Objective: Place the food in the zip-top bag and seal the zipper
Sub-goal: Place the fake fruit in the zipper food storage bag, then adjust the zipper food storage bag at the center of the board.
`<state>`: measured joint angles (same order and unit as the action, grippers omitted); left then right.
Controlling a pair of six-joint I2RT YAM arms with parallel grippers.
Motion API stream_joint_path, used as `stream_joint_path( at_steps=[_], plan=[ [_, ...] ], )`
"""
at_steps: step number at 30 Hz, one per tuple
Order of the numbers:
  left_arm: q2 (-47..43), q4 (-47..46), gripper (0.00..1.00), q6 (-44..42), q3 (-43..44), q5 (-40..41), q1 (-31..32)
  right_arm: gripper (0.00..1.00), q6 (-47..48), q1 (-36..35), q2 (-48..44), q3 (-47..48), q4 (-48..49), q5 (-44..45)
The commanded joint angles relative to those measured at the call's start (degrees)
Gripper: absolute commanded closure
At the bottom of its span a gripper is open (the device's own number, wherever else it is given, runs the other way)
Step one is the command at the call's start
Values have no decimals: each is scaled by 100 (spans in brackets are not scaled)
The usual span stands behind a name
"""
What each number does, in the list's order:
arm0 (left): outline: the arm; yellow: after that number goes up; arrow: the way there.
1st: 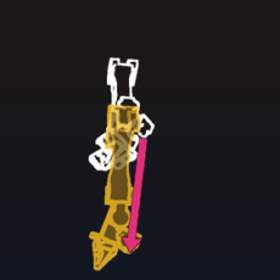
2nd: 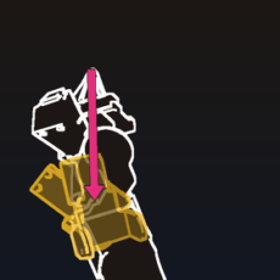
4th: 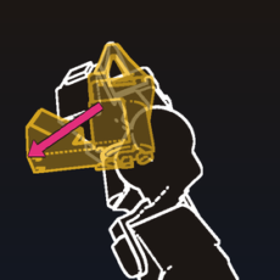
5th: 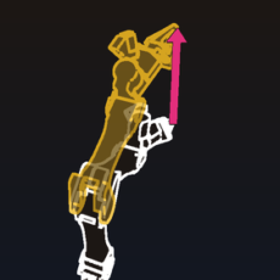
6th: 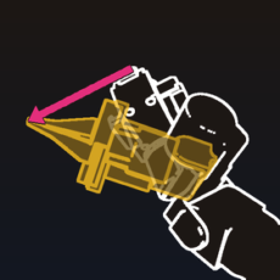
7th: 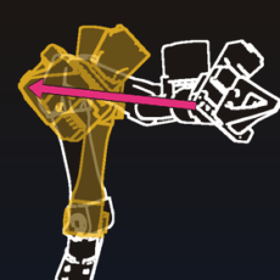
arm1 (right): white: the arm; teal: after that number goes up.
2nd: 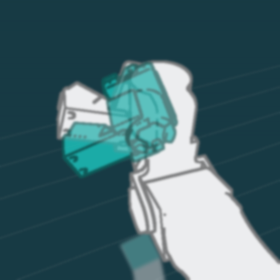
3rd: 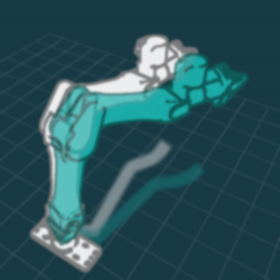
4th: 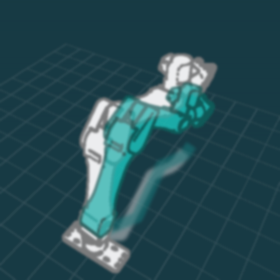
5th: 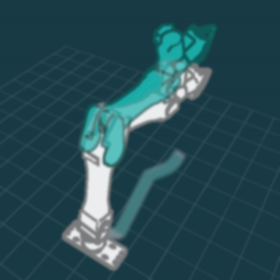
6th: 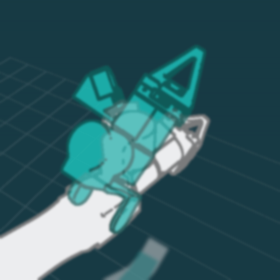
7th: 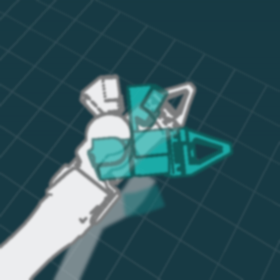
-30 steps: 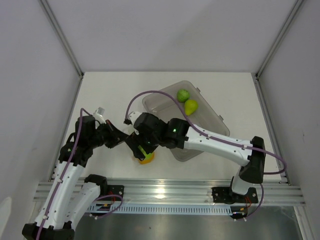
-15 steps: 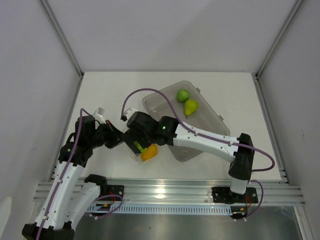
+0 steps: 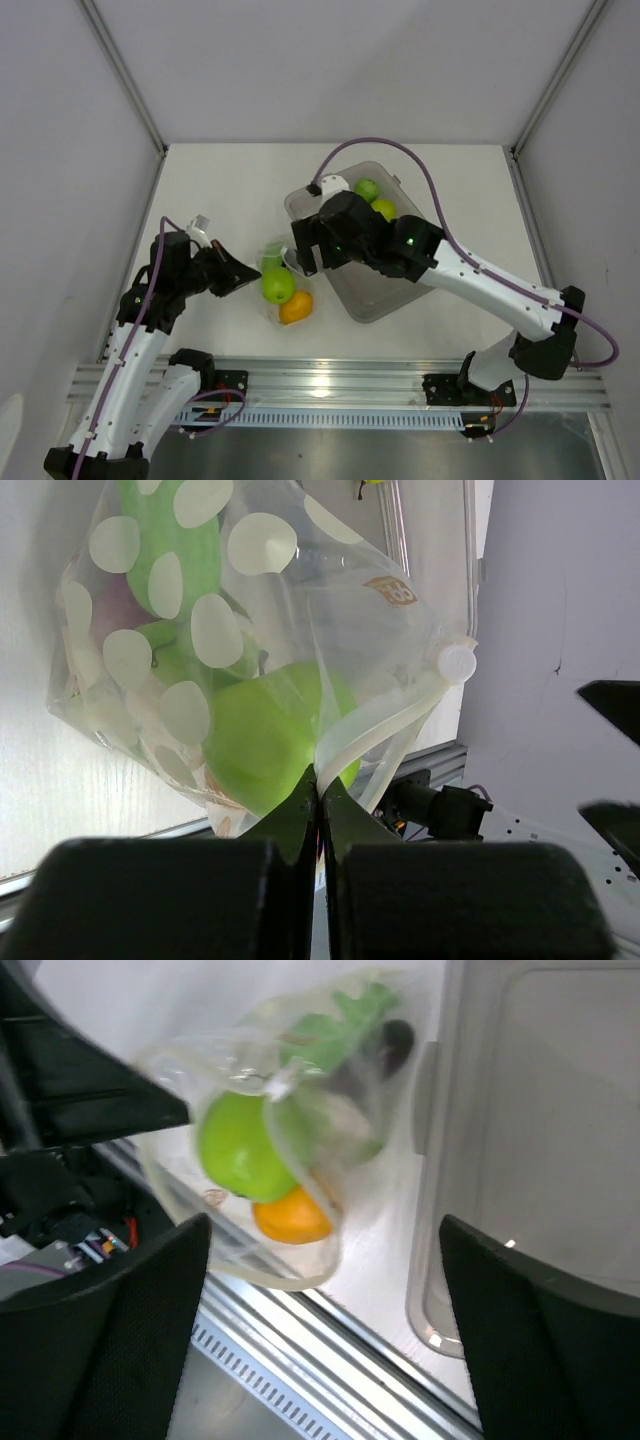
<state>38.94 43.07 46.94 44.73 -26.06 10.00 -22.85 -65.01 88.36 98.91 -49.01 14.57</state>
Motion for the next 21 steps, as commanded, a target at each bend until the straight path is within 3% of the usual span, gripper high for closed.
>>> stream_joint_path(
  at_steps=[1,4,8,12,21],
  plan=[
    [-62,-9,99,-71,282,14,11,13,-597,156,-432,-966,84,-286],
    [-71,-9,99,-80,264,-13,11,25,-773,147,-732,-1488,488,-542],
    [-79,0,99,-88,247,-4,11,29,-905,103,-864,-2111,980,-797],
    [-97,0,99,-97,247,-30,11,39,-1010,41,-803,-2490,1385,-833],
    [-114,-9,99,-97,212,-83,11,47,-1415,103,-548,-2772,2027,-780]
  ],
)
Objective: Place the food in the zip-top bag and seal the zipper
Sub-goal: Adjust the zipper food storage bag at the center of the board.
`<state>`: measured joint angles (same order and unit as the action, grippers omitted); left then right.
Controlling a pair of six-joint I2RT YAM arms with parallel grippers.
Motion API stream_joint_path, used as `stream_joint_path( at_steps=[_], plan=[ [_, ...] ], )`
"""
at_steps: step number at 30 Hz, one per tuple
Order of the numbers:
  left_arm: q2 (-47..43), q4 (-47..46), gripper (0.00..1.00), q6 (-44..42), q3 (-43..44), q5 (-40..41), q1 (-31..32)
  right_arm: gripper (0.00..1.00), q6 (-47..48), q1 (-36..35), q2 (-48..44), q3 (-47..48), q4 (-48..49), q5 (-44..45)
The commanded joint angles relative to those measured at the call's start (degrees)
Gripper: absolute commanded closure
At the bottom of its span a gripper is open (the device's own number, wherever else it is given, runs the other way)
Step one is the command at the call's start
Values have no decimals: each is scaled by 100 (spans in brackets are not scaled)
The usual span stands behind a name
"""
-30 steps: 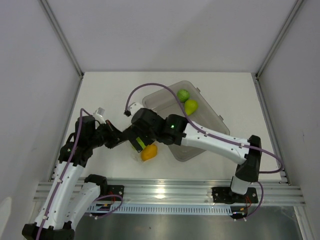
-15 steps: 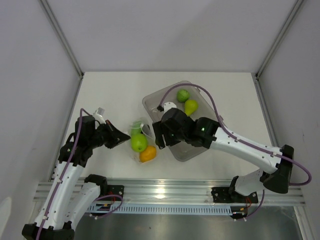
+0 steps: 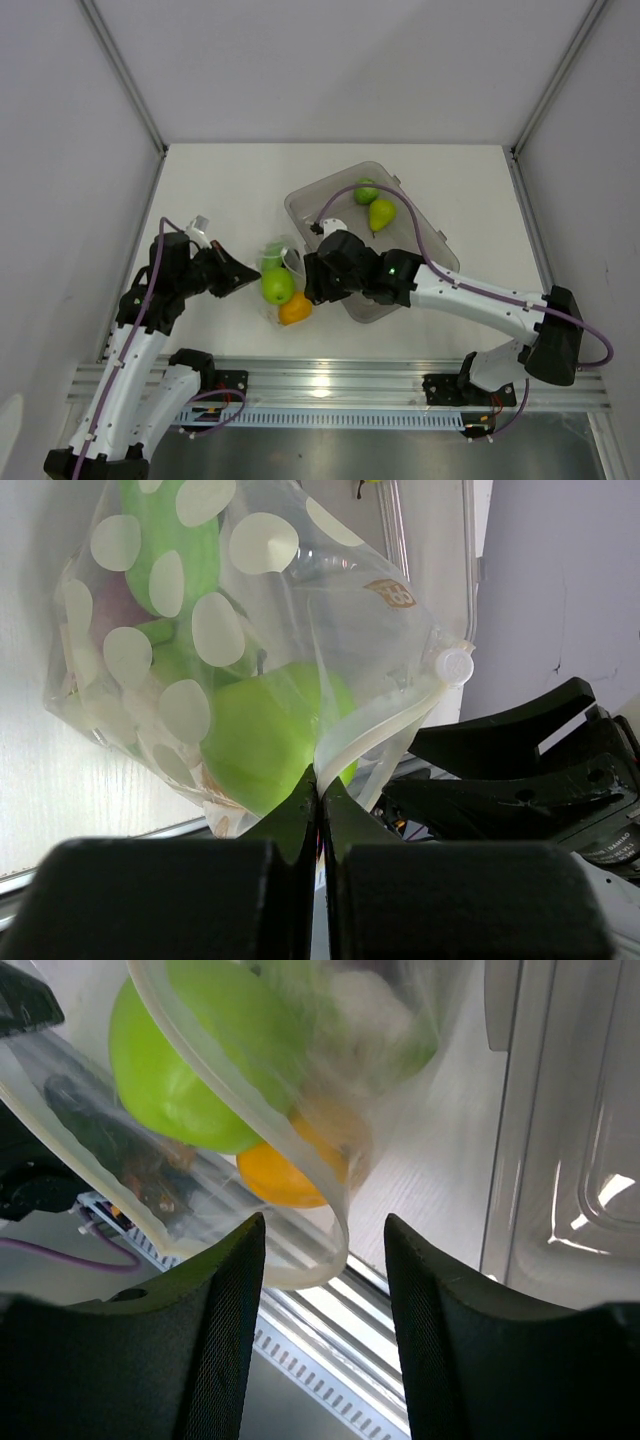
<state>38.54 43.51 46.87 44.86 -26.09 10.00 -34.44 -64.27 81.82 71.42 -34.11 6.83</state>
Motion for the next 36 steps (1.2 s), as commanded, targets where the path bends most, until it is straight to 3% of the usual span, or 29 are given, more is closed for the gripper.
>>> stream_joint_path(
  at_steps=[1,7,13,18,24,26,31,36],
  plan=[
    [-84,-53,99,-91,198,-81,11,47,-283,37,193,-14,554,-6],
    [-128,9,99,-143,207,-81,11,58,-388,11,457,-233,800,-94],
    [-180,-149,99,-327,111,-317,11,100,-354,46,589,-129,749,81],
    [-347,-124,99,-644,338,-459,11,100,76,143,712,1108,-40,205],
    [-567,474,99,-1338,1472,-109,11,100,157,274,791,3000,-667,-506],
    [-559,457,99,-1400,1272,50,11,100,34,528,818,2923,-493,-1205],
    [-49,281,99,-1356,183,-301,11,100,-204,881,1116,1561,132,-1684],
    [-347,272,99,-1216,619,-125,11,100,-222,767,1196,1471,273,-1484]
  ],
)
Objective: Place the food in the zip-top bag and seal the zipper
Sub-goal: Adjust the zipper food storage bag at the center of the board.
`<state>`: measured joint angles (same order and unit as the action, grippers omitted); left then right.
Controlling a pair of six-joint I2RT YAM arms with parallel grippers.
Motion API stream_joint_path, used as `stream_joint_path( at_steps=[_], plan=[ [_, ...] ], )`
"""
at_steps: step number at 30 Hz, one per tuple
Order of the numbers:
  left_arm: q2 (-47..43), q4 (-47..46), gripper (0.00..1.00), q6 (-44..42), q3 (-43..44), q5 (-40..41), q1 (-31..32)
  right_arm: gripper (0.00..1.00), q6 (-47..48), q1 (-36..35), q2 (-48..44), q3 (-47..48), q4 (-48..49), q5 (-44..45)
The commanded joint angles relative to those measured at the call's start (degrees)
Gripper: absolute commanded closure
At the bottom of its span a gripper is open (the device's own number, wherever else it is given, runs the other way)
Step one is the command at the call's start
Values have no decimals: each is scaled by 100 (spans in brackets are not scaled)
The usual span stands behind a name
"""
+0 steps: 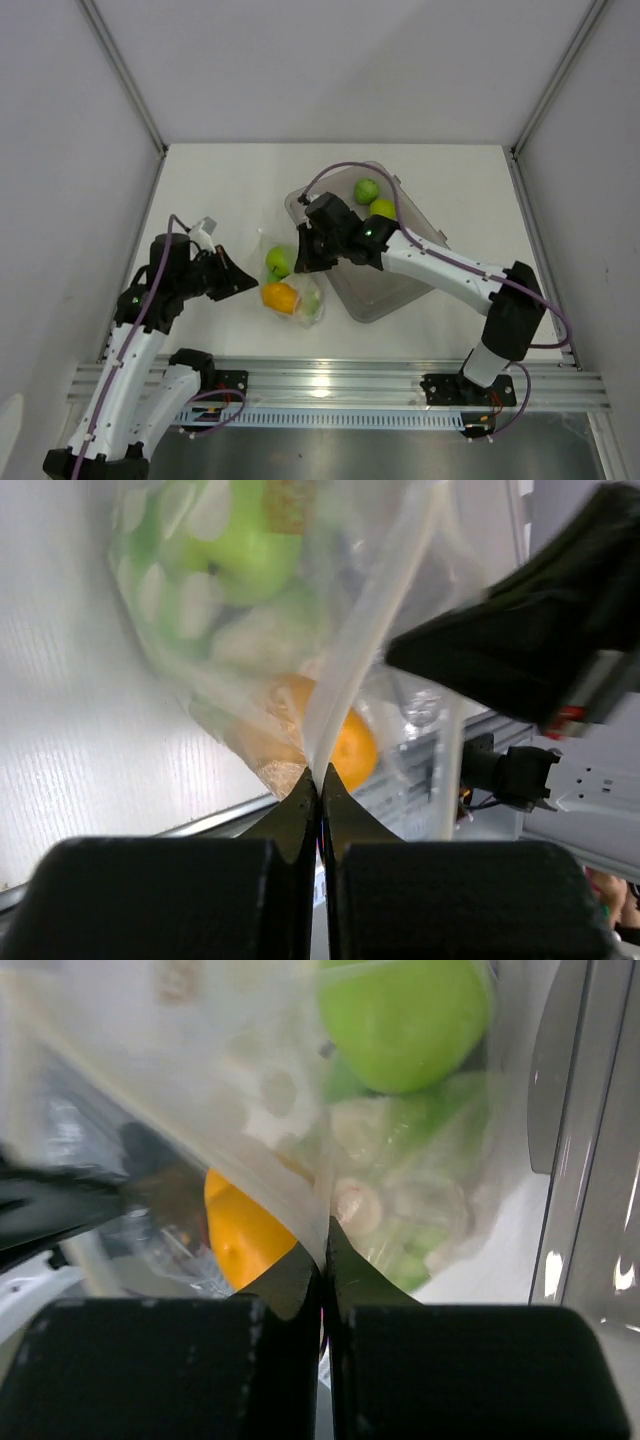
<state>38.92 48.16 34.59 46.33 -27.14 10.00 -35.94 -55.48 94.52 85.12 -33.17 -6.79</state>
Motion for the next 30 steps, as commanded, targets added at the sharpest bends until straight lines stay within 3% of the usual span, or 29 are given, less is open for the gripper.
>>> stream_joint_path(
  at_steps=[1,4,6,8,13,23,30],
  plan=[
    [-559,-211,99,65,822,163,11,100,-53,-120,-65,258,118,-52],
    [-780,-342,99,215,1080,567,11,100,-44,-278,-65,583,-198,395],
    [-991,-622,99,346,800,815,11,100,-27,-392,-161,611,-339,616],
    [-948,-1001,99,434,98,737,11,100,-79,-437,-249,357,-314,951],
    [-219,-1370,99,575,-878,288,20,100,-282,-235,-92,-373,-120,749],
    [-999,-1213,99,601,-132,472,64,100,-53,-419,-468,224,-200,1065],
    [-764,-1274,99,488,-1029,218,64,100,-404,-174,-567,-1155,408,872]
  ],
)
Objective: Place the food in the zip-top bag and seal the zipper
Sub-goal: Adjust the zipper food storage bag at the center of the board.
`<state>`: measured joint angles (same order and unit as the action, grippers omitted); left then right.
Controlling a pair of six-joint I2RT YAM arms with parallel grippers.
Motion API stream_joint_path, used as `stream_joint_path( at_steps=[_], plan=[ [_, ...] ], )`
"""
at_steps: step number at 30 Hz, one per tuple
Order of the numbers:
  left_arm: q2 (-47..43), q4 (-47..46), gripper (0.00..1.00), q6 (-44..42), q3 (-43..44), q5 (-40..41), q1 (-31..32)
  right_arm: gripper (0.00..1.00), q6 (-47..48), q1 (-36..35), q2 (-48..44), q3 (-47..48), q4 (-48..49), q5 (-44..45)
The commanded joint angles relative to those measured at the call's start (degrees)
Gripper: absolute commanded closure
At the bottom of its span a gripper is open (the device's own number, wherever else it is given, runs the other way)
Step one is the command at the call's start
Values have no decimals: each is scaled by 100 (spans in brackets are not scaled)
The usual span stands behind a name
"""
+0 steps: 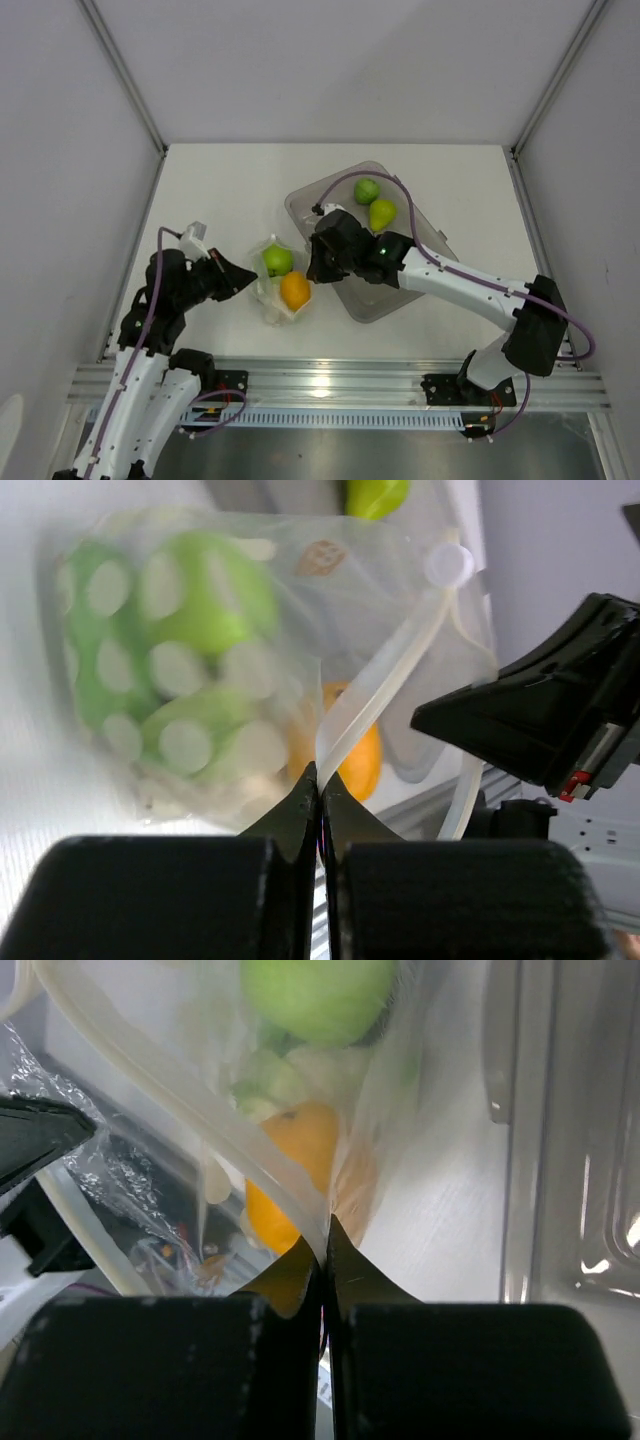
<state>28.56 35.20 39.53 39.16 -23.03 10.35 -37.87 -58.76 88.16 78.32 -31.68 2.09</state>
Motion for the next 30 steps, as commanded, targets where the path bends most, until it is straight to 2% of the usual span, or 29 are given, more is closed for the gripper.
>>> stream_joint_path(
  at_steps=[1,5,10,13,16,17,19,21,26,27,30],
  plan=[
    [352,5,99,-33,-347,-272,29,100,-273,128,122,-511,207,54],
    [484,-118,99,-42,-146,-667,29,100,-134,-21,263,14,-214,309],
    [432,-31,99,-120,75,-747,29,98,16,-56,149,447,-392,450],
    [458,153,99,-244,-57,-729,29,89,16,22,192,272,-303,415],
    [414,198,99,-279,-250,-809,29,84,42,-3,333,262,-426,608],
    [379,172,99,-314,-268,-826,29,81,60,-21,351,297,-461,670],
    [379,58,99,-332,-347,-852,29,61,130,-109,342,411,-497,767],
    [449,-13,99,-341,-356,-905,29,50,174,-179,263,499,-532,837],
    [528,-206,99,-314,-365,-1046,29,32,130,-328,-53,754,-672,1109],
    [511,-224,99,-332,-391,-1020,29,24,139,-381,-219,789,-690,1240],
    [467,-233,99,-384,-417,-976,29,13,166,-496,-561,895,-787,1628]
  ],
)
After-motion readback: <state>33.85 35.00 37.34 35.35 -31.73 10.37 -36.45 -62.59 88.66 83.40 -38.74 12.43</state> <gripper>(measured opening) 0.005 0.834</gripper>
